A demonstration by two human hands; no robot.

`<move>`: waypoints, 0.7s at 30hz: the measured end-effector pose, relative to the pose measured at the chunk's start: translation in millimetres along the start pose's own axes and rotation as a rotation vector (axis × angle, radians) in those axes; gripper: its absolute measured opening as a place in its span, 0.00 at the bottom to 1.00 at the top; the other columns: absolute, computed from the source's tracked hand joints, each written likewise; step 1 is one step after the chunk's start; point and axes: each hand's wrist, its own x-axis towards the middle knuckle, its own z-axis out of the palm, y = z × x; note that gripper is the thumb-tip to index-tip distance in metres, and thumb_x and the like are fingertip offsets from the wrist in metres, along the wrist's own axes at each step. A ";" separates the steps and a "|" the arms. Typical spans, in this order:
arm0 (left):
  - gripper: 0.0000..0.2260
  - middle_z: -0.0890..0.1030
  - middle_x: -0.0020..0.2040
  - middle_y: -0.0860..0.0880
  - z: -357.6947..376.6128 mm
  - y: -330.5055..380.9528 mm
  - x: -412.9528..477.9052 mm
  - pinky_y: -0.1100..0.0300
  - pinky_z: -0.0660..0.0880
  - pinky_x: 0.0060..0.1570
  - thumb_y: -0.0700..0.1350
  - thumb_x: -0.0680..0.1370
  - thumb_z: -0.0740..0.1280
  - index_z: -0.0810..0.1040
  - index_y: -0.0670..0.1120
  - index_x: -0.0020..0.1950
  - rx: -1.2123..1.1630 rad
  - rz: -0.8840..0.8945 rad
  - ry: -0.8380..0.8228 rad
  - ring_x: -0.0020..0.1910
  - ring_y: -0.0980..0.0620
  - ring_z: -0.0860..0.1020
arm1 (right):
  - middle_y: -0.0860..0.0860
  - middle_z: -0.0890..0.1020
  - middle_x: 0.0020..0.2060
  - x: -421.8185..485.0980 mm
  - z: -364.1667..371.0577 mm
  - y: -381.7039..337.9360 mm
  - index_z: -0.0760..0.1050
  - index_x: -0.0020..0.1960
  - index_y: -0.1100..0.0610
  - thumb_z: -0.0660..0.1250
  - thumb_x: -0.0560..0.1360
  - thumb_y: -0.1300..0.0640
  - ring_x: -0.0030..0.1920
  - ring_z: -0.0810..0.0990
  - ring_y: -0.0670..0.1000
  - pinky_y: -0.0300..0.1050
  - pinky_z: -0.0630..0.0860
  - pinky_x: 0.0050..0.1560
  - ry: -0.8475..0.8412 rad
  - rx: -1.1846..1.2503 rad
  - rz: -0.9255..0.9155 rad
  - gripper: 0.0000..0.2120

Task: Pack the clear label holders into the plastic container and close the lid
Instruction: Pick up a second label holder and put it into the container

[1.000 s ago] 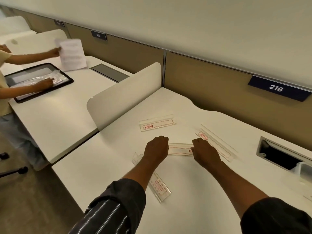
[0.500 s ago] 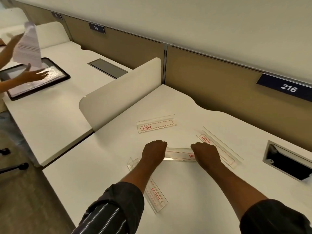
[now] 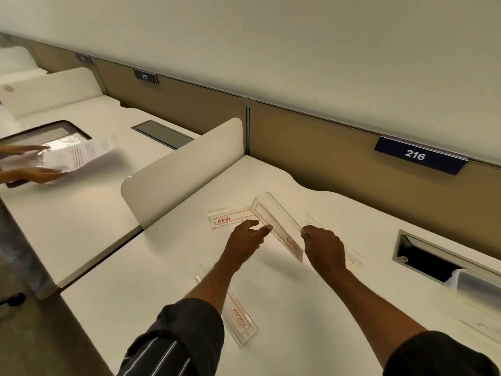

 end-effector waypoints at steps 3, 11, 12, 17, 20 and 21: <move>0.27 0.84 0.51 0.47 22.3 18.4 -14.1 0.50 0.80 0.56 0.59 0.71 0.70 0.74 0.47 0.66 -0.003 0.040 -0.066 0.50 0.50 0.83 | 0.51 0.81 0.33 -6.5 -12.4 -2.1 0.72 0.36 0.53 0.58 0.76 0.58 0.32 0.76 0.56 0.46 0.70 0.31 0.045 0.149 0.082 0.10; 0.14 0.82 0.59 0.45 74.7 49.1 -45.4 0.61 0.74 0.49 0.46 0.79 0.63 0.78 0.43 0.61 0.283 0.203 0.019 0.55 0.46 0.80 | 0.51 0.81 0.32 -33.1 -49.4 4.9 0.77 0.38 0.58 0.64 0.76 0.56 0.34 0.78 0.52 0.47 0.76 0.36 0.130 0.393 0.121 0.09; 0.13 0.82 0.57 0.44 80.1 52.7 -50.3 0.61 0.74 0.47 0.45 0.79 0.62 0.79 0.42 0.60 0.295 0.223 0.030 0.54 0.46 0.80 | 0.51 0.82 0.33 -38.9 -55.1 9.7 0.78 0.39 0.58 0.64 0.75 0.57 0.35 0.79 0.52 0.47 0.76 0.37 0.130 0.415 0.130 0.09; 0.13 0.82 0.58 0.43 117.9 74.8 -79.9 0.58 0.76 0.52 0.45 0.80 0.60 0.78 0.40 0.59 0.337 0.296 -0.021 0.55 0.45 0.80 | 0.49 0.83 0.41 -60.4 -100.3 41.3 0.78 0.47 0.57 0.66 0.74 0.54 0.42 0.80 0.51 0.44 0.76 0.43 0.178 0.535 0.201 0.07; 0.16 0.80 0.62 0.44 142.0 83.4 -96.5 0.53 0.75 0.61 0.47 0.81 0.60 0.77 0.41 0.64 0.384 0.333 -0.123 0.59 0.44 0.79 | 0.49 0.81 0.47 -64.8 -138.4 64.4 0.75 0.60 0.57 0.67 0.75 0.49 0.47 0.78 0.48 0.44 0.76 0.48 0.228 0.606 0.260 0.18; 0.15 0.80 0.62 0.44 150.5 85.9 -101.9 0.51 0.75 0.62 0.47 0.81 0.60 0.77 0.42 0.64 0.380 0.331 -0.162 0.59 0.44 0.79 | 0.49 0.80 0.49 -65.4 -151.5 74.8 0.73 0.63 0.57 0.67 0.75 0.47 0.49 0.79 0.49 0.47 0.77 0.51 0.214 0.640 0.274 0.21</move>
